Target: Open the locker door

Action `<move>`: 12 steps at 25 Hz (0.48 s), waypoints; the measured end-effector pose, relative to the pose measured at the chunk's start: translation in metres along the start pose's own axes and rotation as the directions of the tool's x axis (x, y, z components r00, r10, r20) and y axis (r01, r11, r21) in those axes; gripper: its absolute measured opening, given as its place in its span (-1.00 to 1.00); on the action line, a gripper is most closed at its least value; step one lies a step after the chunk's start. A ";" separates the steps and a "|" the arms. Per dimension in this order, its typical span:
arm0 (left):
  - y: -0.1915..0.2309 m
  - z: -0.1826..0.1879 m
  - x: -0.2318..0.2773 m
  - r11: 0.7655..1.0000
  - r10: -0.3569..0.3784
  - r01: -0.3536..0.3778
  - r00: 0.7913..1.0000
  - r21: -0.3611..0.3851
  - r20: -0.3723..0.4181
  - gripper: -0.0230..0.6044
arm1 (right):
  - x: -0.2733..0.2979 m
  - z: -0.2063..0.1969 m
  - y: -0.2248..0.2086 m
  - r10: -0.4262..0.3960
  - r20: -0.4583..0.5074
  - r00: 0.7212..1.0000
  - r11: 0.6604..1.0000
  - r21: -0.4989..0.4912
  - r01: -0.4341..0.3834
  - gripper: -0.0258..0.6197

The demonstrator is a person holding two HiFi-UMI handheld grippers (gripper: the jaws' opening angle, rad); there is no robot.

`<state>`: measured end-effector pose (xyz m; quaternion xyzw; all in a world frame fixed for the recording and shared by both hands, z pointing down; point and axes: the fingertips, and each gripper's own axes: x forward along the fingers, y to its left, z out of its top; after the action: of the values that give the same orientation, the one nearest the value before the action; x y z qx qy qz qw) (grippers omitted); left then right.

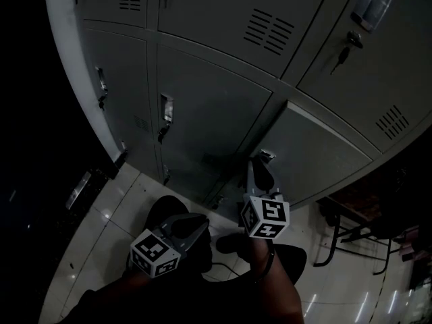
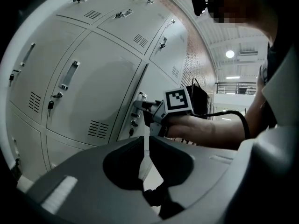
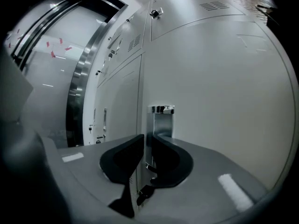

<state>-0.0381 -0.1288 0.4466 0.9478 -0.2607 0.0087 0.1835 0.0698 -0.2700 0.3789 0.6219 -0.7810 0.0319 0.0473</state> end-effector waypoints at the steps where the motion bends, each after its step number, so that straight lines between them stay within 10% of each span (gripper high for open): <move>1: 0.000 0.000 -0.001 1.000 0.001 -0.001 1.000 0.000 0.002 -0.80 | -0.005 -0.001 0.003 0.012 -0.001 1.000 1.000 0.002 -0.012 -0.74; 12: -0.015 -0.003 0.000 1.000 -0.021 0.021 1.000 0.014 -0.004 -0.89 | -0.080 -0.007 0.040 0.205 0.017 0.979 0.979 -0.006 -0.205 -0.75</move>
<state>-0.0304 -0.1161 0.4443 0.9518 -0.2501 0.0103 0.1773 0.0493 -0.1827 0.3774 0.5384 -0.8413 0.0295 0.0381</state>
